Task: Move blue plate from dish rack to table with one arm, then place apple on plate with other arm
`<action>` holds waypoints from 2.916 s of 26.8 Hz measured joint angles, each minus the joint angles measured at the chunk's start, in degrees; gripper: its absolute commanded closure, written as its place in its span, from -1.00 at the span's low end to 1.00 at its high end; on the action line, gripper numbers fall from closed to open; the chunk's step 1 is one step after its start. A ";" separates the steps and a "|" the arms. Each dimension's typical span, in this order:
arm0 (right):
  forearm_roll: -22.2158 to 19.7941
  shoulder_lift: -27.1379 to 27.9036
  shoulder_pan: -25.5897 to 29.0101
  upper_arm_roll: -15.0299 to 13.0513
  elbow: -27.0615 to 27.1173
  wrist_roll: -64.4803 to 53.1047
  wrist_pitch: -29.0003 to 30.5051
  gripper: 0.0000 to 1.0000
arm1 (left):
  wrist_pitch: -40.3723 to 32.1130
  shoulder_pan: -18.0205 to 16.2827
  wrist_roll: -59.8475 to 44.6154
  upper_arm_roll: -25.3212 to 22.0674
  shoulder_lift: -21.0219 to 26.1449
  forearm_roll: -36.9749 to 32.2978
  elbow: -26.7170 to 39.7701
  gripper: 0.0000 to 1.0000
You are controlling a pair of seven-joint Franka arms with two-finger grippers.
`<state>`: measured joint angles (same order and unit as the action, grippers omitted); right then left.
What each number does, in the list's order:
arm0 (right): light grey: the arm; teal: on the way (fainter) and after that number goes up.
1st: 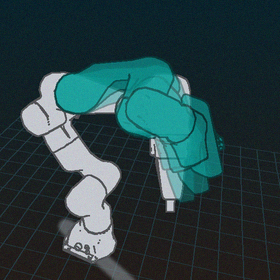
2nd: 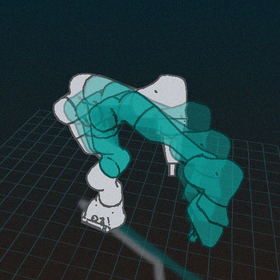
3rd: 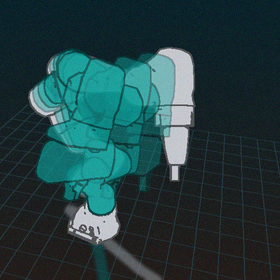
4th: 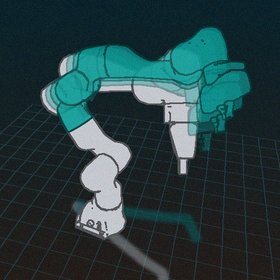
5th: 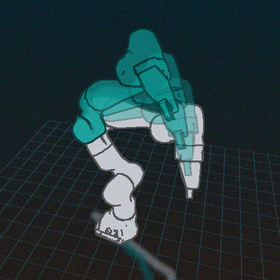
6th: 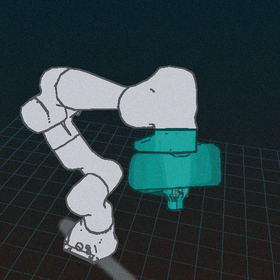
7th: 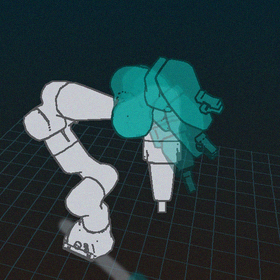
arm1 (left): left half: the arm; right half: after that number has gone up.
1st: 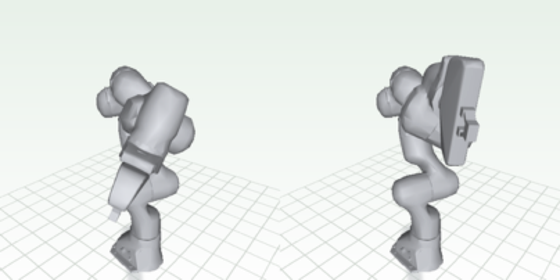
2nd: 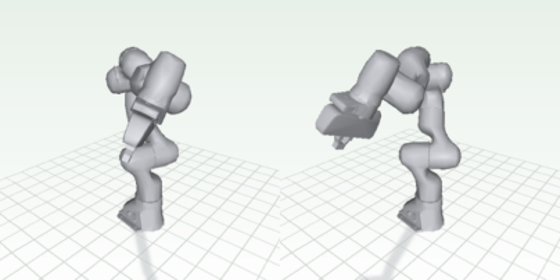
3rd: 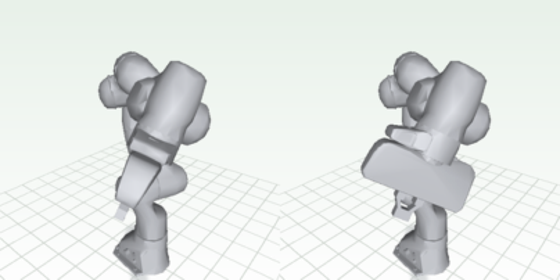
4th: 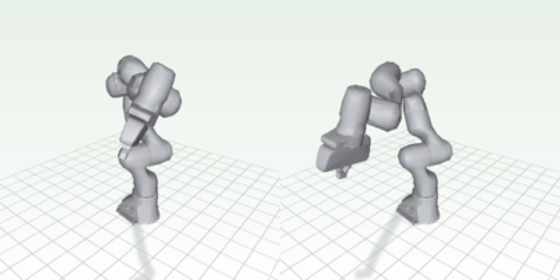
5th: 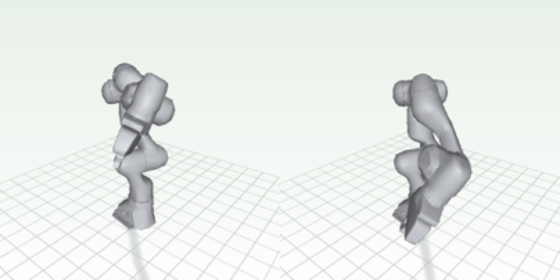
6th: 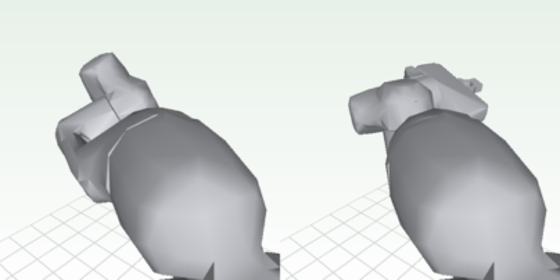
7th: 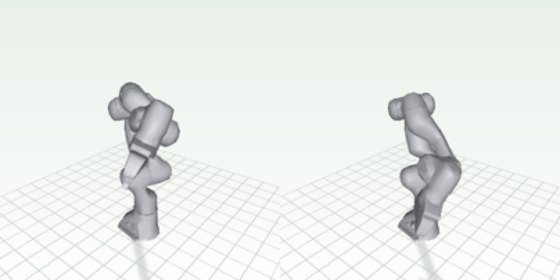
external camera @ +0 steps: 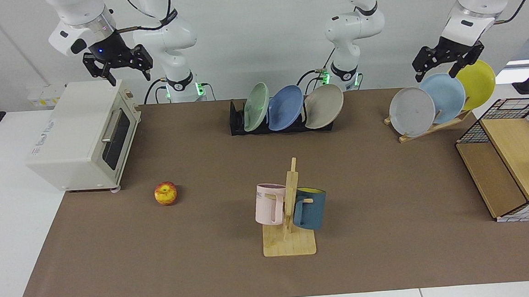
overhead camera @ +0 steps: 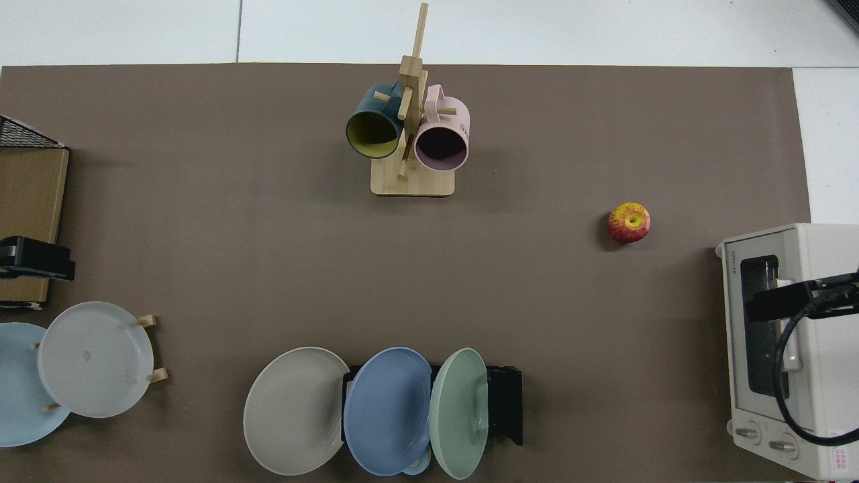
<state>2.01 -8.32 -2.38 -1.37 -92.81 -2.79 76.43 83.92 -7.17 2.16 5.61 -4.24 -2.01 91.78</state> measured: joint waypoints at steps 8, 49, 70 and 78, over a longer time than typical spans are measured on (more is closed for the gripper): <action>0.00 0.00 0.00 0.00 0.00 0.00 0.00 -1.00 | 6.27 0.00 5.27 -0.01 0.44 2.83 9.82 -1.00; 0.00 0.00 0.00 0.00 0.00 0.00 0.00 -1.00 | 14.49 4.85 13.59 0.70 -10.95 17.56 39.74 -1.00; 0.00 0.00 0.00 0.00 0.00 0.00 0.00 -1.00 | 15.14 8.02 1.00 9.51 -12.00 20.56 37.46 -1.00; 0.00 0.00 0.00 0.00 0.00 0.00 0.00 -1.00 | 19.28 10.54 -4.40 13.96 -12.39 25.06 38.90 -0.99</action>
<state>2.01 -8.32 -2.38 -1.37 -92.81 -2.79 76.43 103.20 3.37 -2.24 19.56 -16.63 23.05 130.68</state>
